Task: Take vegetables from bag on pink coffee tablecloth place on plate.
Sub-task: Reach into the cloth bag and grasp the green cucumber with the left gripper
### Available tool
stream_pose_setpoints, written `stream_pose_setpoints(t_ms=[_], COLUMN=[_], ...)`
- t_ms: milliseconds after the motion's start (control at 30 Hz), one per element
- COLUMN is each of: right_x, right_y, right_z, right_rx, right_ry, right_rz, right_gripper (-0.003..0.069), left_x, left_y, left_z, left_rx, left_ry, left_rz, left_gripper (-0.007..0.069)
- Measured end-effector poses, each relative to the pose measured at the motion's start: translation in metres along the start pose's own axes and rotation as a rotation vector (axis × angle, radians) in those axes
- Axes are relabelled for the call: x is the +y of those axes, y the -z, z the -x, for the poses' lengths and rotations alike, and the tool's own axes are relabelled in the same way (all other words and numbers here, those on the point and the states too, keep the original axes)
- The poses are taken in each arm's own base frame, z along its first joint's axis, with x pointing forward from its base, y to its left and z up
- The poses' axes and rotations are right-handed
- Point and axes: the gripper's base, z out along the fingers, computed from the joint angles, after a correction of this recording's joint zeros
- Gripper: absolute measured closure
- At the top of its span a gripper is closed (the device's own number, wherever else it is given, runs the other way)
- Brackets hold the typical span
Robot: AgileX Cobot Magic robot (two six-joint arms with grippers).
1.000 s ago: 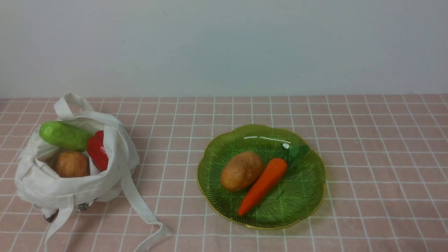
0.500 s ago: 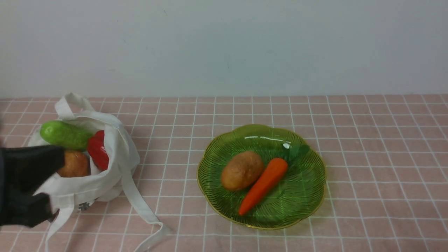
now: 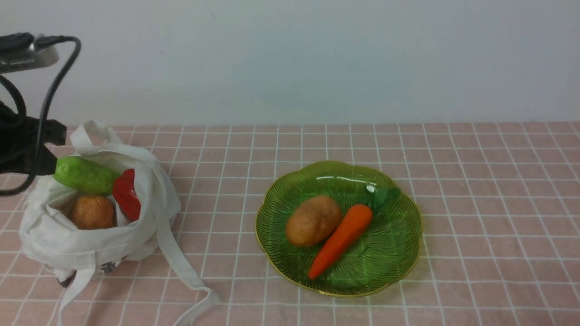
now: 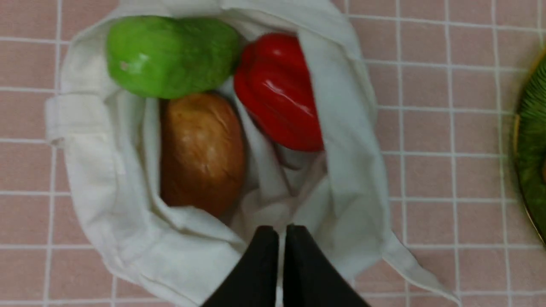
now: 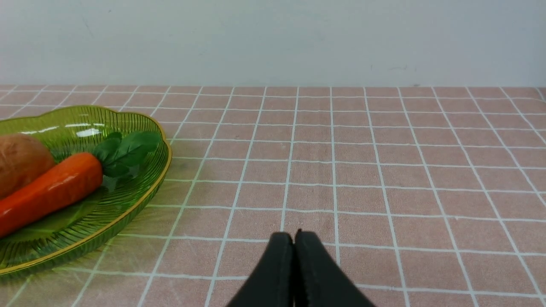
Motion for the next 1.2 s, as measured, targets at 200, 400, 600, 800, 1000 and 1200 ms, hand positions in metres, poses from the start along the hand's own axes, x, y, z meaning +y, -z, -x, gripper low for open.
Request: stream_pose_setpoints(t_ms=[200, 400, 600, 800, 1000, 1200], right_x=[0.000, 0.000, 0.000, 0.000, 0.000, 0.000], right_y=[0.000, 0.000, 0.000, 0.000, 0.000, 0.000], right_z=[0.000, 0.000, 0.000, 0.000, 0.000, 0.000], right_rx=[0.000, 0.000, 0.000, 0.000, 0.000, 0.000], right_ry=[0.000, 0.000, 0.000, 0.000, 0.000, 0.000], right_rz=[0.000, 0.000, 0.000, 0.000, 0.000, 0.000], right_gripper=[0.0673, 0.0673, 0.0673, 0.0673, 0.0673, 0.0673], left_x=[0.022, 0.034, 0.043, 0.048, 0.050, 0.047], left_y=[-0.036, -0.059, -0.084, -0.101, -0.114, -0.116], left_z=[0.013, 0.025, 0.027, 0.024, 0.021, 0.024], left_rx=[-0.006, -0.092, -0.077, -0.039, -0.010, -0.045], left_ry=[-0.072, -0.081, -0.073, -0.118, -0.155, -0.183], left_rz=[0.043, 0.102, 0.114, 0.112, 0.097, 0.063], left_gripper=[0.0585, 0.0382, 0.0145, 0.0083, 0.0085, 0.0242])
